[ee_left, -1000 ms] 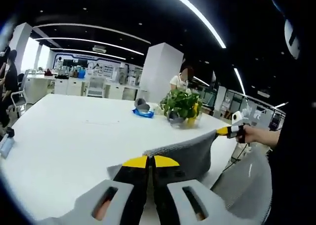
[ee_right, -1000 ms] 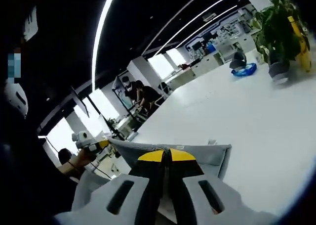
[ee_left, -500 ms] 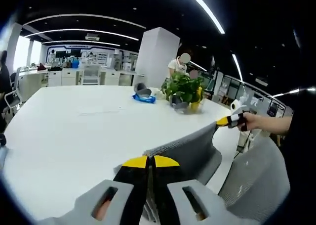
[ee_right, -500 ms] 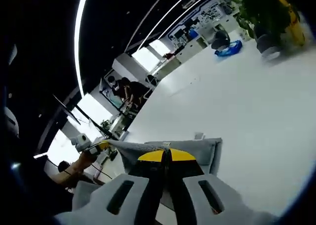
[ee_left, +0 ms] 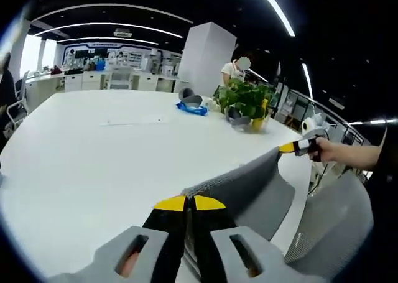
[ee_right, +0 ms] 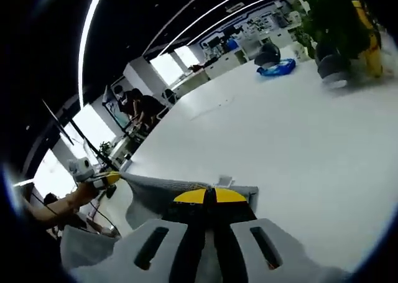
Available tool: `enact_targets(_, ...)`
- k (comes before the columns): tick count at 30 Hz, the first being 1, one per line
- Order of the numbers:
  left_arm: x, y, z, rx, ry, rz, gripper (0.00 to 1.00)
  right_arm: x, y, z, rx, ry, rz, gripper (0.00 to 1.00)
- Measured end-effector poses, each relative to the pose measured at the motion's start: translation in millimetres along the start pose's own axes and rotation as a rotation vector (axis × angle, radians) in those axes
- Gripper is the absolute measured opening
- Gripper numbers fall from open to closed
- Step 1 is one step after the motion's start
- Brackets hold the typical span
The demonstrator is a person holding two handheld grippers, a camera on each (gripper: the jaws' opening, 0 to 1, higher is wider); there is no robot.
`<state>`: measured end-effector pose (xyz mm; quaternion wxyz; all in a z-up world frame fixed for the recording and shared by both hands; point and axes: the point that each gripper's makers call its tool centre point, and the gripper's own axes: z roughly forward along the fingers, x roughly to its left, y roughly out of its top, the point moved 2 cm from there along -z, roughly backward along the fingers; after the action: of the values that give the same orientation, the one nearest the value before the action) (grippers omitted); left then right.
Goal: Fold the towel on the table until its edges align and the towel forms a compact rectangular stack.
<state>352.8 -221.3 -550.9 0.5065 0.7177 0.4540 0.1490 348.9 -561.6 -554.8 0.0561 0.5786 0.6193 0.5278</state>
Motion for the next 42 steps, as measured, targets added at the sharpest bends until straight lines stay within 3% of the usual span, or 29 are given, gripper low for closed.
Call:
enact_targets(4, 8.1, -9.6, 11, 0.044, 0.02, 0.001, 0.02, -13, -14.7, 14, 0.072, -0.059, -0.055, 0.0)
enact_targets(7, 14.9, -18.2, 21, 0.081, 0.045, 0.022, 0.02, -22, -20.0, 22, 0.072, -0.079, -0.067, 0.0)
enact_targets(11, 21.7, -18.8, 30, 0.078, 0.078, 0.065, 0.03, -31, -22.2, 30, 0.084, -0.119, -0.116, 0.0)
enact_targets(14, 26.3, -17.2, 30, 0.07, 0.112, 0.087, 0.11, -40, -20.7, 35, 0.082, -0.18, -0.218, 0.05)
enact_targets(16, 28.7, -17.0, 28, 0.057, 0.125, 0.073, 0.19, -38, -21.4, 34, 0.08, -0.177, -0.202, 0.05)
enact_targets(23, 19.8, -18.3, 19, 0.053, 0.115, 0.042, 0.17, -44, -25.9, 23, 0.063, -0.192, -0.147, 0.09)
enact_targets(28, -3.5, -8.2, 20, 0.041, 0.092, 0.085, 0.18, -38, -31.7, 14, 0.041, -0.178, -0.127, 0.06)
enact_targets(33, -43.9, 5.0, 30, 0.008, 0.014, 0.142, 0.18, -32, -43.3, 5, 0.026, -0.153, -0.115, 0.02)
enact_targets(35, -56.3, 0.2, 37, 0.034, -0.009, 0.182, 0.18, -29, -49.7, 3, 0.03, -0.148, -0.101, 0.0)
enact_targets(37, -65.7, -5.2, 43, 0.055, -0.024, 0.195, 0.18, -28, -48.6, 5, -0.001, -0.17, -0.021, 0.0)
enact_targets(39, -77.6, -9.9, 50, 0.072, -0.033, 0.194, 0.18, -18, -43.6, 9, -0.027, -0.108, -0.002, 0.0)
enact_targets(42, -96.1, -18.0, 56, 0.119, -0.067, 0.266, 0.17, -14, -41.4, 10, -0.017, -0.1, -0.052, 0.0)
